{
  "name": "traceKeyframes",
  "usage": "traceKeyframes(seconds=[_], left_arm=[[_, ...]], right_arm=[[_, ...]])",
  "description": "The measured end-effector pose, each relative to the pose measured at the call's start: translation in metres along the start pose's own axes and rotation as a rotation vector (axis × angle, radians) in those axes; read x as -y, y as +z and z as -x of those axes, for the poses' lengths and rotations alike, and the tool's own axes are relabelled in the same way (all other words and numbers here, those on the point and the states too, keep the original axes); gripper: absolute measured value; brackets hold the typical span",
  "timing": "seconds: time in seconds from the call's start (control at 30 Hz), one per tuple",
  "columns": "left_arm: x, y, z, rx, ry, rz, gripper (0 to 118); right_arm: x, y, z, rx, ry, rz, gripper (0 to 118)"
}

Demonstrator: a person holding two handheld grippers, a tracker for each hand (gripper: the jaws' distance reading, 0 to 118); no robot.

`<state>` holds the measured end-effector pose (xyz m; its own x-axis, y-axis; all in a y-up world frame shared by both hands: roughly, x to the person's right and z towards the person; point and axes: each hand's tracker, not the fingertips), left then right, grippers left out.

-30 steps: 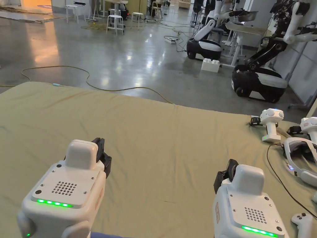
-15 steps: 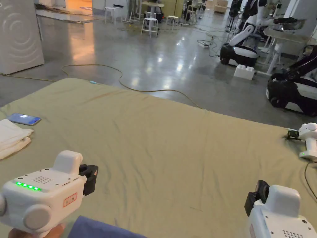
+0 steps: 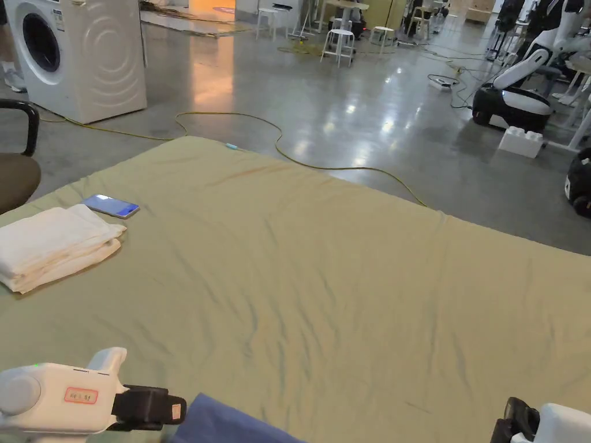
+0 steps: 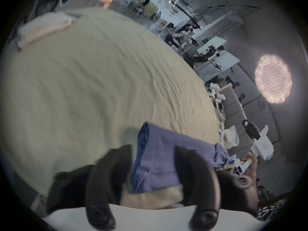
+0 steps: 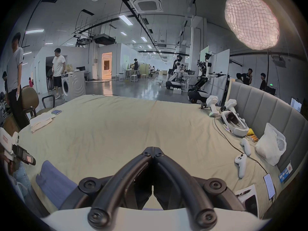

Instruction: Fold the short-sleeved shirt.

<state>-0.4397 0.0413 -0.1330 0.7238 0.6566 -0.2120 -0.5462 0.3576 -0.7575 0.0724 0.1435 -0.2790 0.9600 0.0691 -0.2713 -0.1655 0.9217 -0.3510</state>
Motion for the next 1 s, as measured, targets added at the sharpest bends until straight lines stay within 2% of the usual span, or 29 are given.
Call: traceKeyframes(seconds=[0.23,0.3,0.4,0.47,0.53,0.57,0.6,0.63,0.67,0.73,0.8,1.0], left_arm=[[0.009,-0.044,0.021,0.053,0.039,0.091,71],[0.007,-0.045,0.029,0.149,0.097,0.049,71],[0.006,-0.054,0.042,0.297,0.234,0.105,71],[0.011,-0.063,0.043,0.351,0.261,0.138,69],[0.016,-0.068,0.041,0.359,0.264,0.131,62],[0.018,-0.069,0.037,0.351,0.261,0.127,51],[0.018,-0.072,0.034,0.331,0.242,0.130,29],[0.019,-0.075,0.031,0.257,0.211,0.149,17],[0.021,-0.074,0.028,0.193,0.189,0.150,14],[0.022,-0.068,0.027,0.250,0.203,0.125,11],[0.018,-0.062,0.025,0.194,0.148,0.088,10],[-0.004,-0.030,0.015,0.175,0.091,0.046,9]], right_arm=[[0.010,-0.001,-0.001,0.008,0.004,0.051,0],[0.012,0.000,-0.001,0.010,0.005,0.057,0],[0.014,0.000,-0.001,0.011,0.007,0.066,0],[0.015,0.000,0.000,0.009,0.004,0.072,0],[0.017,-0.001,0.001,0.008,-0.005,0.079,0],[0.018,-0.001,0.001,0.004,-0.010,0.083,0],[0.018,-0.002,0.002,0.003,-0.012,0.086,0],[0.019,-0.002,0.003,0.002,-0.012,0.089,0],[0.020,-0.002,0.003,-0.001,-0.011,0.093,0],[0.021,-0.003,0.004,-0.007,-0.007,0.097,0],[0.022,-0.003,0.005,-0.013,-0.002,0.101,0],[0.025,-0.004,0.003,-0.020,-0.011,0.109,0]])
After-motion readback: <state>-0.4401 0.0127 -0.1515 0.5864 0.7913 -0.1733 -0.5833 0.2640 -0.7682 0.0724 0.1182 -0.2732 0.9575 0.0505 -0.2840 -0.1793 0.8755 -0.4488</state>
